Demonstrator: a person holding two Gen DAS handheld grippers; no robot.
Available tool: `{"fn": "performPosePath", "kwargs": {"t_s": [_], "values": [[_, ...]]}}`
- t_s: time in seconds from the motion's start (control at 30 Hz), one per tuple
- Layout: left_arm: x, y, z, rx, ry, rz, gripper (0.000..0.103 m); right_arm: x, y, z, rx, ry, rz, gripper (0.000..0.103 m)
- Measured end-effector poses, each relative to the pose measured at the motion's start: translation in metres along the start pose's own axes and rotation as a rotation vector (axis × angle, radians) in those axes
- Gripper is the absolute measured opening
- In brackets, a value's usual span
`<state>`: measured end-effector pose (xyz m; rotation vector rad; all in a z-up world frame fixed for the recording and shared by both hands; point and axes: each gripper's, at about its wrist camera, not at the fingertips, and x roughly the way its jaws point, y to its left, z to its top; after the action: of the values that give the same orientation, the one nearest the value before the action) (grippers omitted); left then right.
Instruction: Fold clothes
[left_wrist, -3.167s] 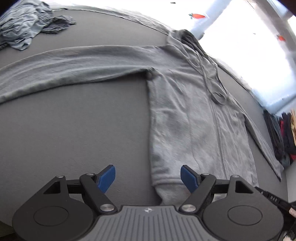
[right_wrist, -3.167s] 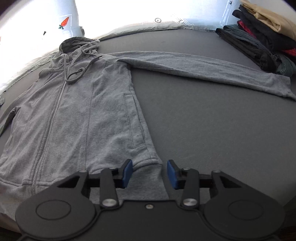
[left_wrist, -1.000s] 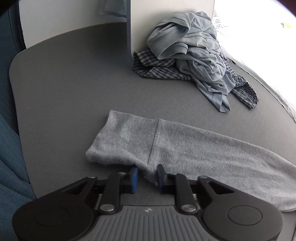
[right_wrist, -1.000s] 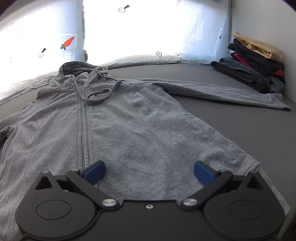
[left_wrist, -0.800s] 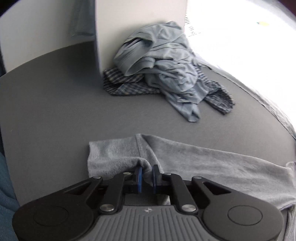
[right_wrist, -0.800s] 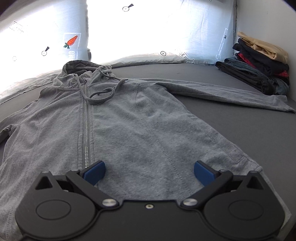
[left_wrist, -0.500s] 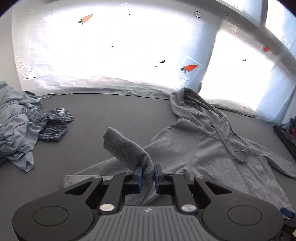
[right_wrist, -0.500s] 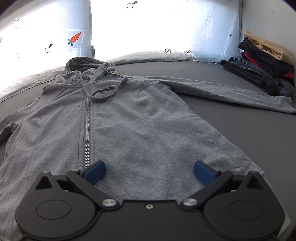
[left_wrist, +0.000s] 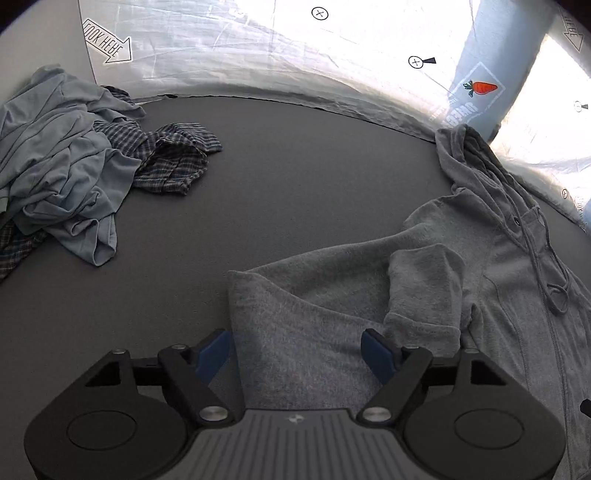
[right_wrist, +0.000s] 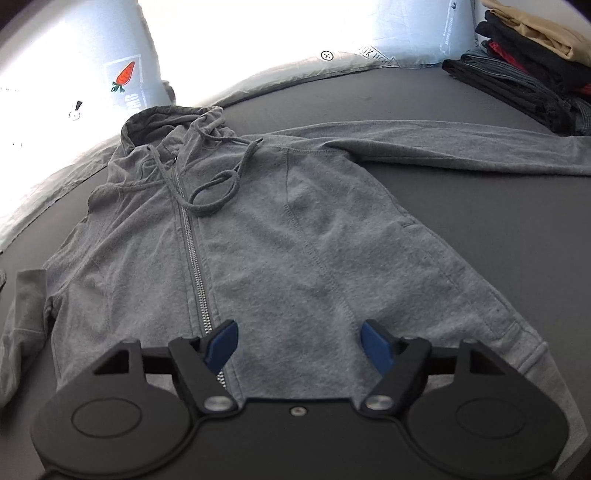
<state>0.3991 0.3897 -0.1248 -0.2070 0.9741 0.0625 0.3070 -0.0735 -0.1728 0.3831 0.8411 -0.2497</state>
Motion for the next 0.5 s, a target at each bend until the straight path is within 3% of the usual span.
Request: {"fn": "performPosePath", "kwargs": {"t_s": [0.03, 0.07, 0.13, 0.23, 0.3, 0.33, 0.37, 0.5], "values": [[-0.001, 0.006, 0.000, -0.009, -0.001, 0.002, 0.090, 0.000, 0.001, 0.004, 0.028, 0.004, 0.048, 0.039], [-0.001, 0.012, -0.001, -0.017, 0.002, 0.009, 0.091, 0.001, 0.002, 0.009, 0.071, 0.017, 0.101, 0.032], [0.004, 0.022, -0.002, -0.028, 0.025, 0.037, 0.091, 0.001, 0.013, 0.017, 0.114, 0.017, 0.170, 0.034], [0.019, 0.033, -0.005, -0.037, 0.091, 0.088, 0.094, 0.006, 0.048, 0.029, 0.082, 0.029, 0.258, 0.034], [0.029, 0.041, -0.008, -0.037, 0.136, 0.099, 0.095, 0.013, 0.074, 0.034, 0.064, 0.050, 0.302, 0.038], [0.033, 0.042, -0.009, -0.035, 0.149, 0.095, 0.097, 0.016, 0.085, 0.035, 0.054, 0.060, 0.318, 0.044], [0.035, 0.042, -0.010, -0.026, 0.152, 0.086, 0.103, 0.021, 0.099, 0.036, 0.040, 0.074, 0.333, 0.049], [0.044, 0.028, -0.009, 0.067, 0.157, 0.119, 0.103, 0.042, 0.161, 0.037, -0.035, 0.152, 0.404, 0.052]]}}
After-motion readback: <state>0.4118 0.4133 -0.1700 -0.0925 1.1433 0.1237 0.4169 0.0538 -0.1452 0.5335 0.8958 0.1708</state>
